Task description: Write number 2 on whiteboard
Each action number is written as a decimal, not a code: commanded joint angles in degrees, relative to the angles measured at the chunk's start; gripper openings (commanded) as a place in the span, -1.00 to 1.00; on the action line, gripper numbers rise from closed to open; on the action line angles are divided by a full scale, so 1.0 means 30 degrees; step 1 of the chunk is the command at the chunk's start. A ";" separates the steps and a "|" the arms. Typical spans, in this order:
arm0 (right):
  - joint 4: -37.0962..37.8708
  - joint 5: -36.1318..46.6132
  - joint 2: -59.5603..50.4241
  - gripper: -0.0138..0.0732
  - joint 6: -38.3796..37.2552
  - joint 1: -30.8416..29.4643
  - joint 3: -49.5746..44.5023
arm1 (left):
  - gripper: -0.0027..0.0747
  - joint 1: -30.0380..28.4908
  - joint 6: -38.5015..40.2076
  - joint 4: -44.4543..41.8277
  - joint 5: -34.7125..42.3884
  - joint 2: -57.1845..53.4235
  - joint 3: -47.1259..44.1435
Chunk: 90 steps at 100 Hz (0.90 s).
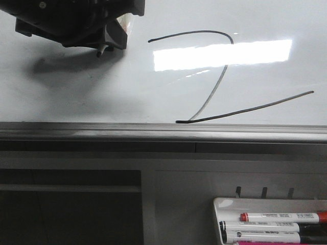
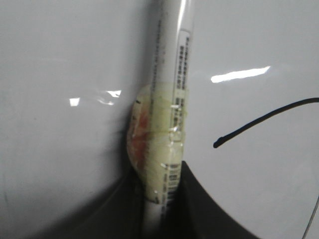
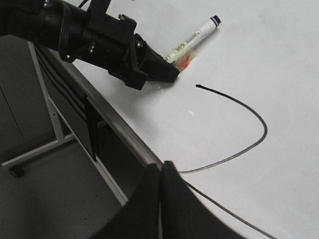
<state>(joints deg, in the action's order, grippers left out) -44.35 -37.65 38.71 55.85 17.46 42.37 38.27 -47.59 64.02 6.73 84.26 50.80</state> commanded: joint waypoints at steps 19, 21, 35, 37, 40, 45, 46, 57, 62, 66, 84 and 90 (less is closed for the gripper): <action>-0.0741 0.0698 0.0013 -0.85 -0.0091 -0.0153 0.0433 | -0.98 -0.1613 0.0448 0.1777 -0.0314 0.0155 0.0443; -0.0741 0.0698 0.0013 -0.85 -0.0091 -0.0153 0.0433 | -0.98 -0.1613 0.0448 0.2086 -0.0314 0.0155 0.0443; -0.0741 0.0698 0.0013 -0.85 -0.0091 -0.0153 0.0433 | -0.97 -0.1664 0.0448 0.2472 -0.0367 0.0155 0.0443; -0.0741 0.0698 0.0013 -0.85 -0.0091 -0.0153 0.0433 | -0.95 -0.1664 0.0448 0.2423 -0.0415 0.0155 0.0443; -0.0741 0.0660 0.0013 -0.85 -0.0091 -0.0153 0.0433 | -0.91 -0.1664 0.0448 0.2345 -0.0452 0.0155 0.0443; -0.0741 0.0628 0.0013 -0.85 -0.0091 -0.0153 0.0433 | -0.81 -0.1664 0.0448 0.2284 -0.0452 0.0155 0.0443; -0.0741 0.0628 0.0013 -0.85 -0.0091 -0.0153 0.0433 | -0.79 -0.1664 0.0448 0.2284 -0.0452 0.0155 0.0443; -0.0780 0.0457 0.0013 -0.85 -0.0091 -0.0153 0.0433 | -0.56 -0.1664 0.0448 0.2284 -0.0452 0.0183 0.0443; -0.0780 0.0415 0.0013 -0.85 -0.0091 -0.0153 0.0433 | -0.54 -0.1664 0.0448 0.2284 -0.0452 0.0195 0.0443; -0.0780 0.0373 0.0013 -0.85 -0.0091 -0.0153 0.0433 | -0.53 -0.1664 0.0448 0.2284 -0.0452 0.0195 0.0443; -0.0780 0.0373 0.0013 -0.85 -0.0091 -0.0153 0.0433 | -0.51 -0.1664 0.0448 0.2284 -0.0630 0.0195 0.0443; -0.0816 0.0347 0.0013 -0.85 -0.0091 -0.0153 0.0433 | -0.43 -0.1664 0.0448 0.2148 -0.0630 0.0195 0.0443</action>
<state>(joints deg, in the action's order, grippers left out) -44.38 -39.02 38.71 55.85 17.46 42.37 34.86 -46.71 70.40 -0.31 84.26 51.59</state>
